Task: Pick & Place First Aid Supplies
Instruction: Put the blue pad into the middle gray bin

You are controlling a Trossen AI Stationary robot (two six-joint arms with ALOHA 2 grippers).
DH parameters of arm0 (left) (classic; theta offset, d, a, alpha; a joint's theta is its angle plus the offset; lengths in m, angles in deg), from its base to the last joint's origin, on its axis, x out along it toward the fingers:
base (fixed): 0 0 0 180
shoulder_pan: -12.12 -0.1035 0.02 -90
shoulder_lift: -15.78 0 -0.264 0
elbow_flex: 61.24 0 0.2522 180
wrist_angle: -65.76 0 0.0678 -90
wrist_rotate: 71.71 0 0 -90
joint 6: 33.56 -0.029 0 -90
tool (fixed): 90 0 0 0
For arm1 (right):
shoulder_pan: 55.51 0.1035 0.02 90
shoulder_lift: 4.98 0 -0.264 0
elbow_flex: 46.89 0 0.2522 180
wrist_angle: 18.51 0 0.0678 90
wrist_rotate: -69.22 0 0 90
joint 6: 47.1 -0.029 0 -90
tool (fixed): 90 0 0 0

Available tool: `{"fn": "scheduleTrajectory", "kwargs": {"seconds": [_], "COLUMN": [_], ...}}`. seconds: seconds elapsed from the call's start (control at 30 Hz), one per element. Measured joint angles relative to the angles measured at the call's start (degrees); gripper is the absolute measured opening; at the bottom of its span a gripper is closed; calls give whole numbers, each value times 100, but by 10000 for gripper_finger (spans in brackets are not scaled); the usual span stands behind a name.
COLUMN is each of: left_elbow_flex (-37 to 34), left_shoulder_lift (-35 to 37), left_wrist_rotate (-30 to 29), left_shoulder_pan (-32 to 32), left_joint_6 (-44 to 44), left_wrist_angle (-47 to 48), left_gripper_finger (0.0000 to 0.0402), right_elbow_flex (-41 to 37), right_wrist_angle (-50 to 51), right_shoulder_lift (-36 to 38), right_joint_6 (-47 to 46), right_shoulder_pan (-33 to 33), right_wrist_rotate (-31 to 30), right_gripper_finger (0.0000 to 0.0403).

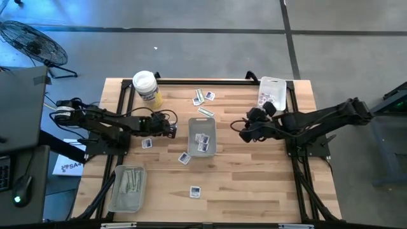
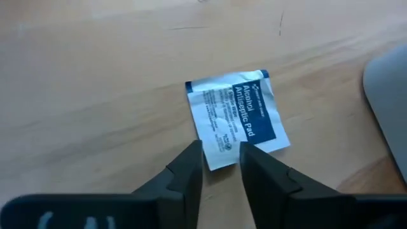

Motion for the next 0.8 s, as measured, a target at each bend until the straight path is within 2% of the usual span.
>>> {"fn": "scheduleTrajectory", "kwargs": {"seconds": [0.33,0.5,0.8], "left_elbow_flex": [0,15,2], "left_shoulder_lift": [-99,-351,-129], "left_wrist_rotate": [-245,-521,-629], "left_shoulder_pan": [26,35,22], "left_joint_6": [55,27,-478], "left_wrist_angle": [10,-97,-67], "left_gripper_finger": [50,7,2], "right_elbow_flex": [-2,-2,-2], "right_wrist_angle": [-64,-221,-251], "right_shoulder_lift": [-141,-141,-141], "right_joint_6": [2,137,197], "right_shoulder_pan": [0,0,0], "right_wrist_rotate": [3,47,175], "right_gripper_finger": [133,133,133]}}
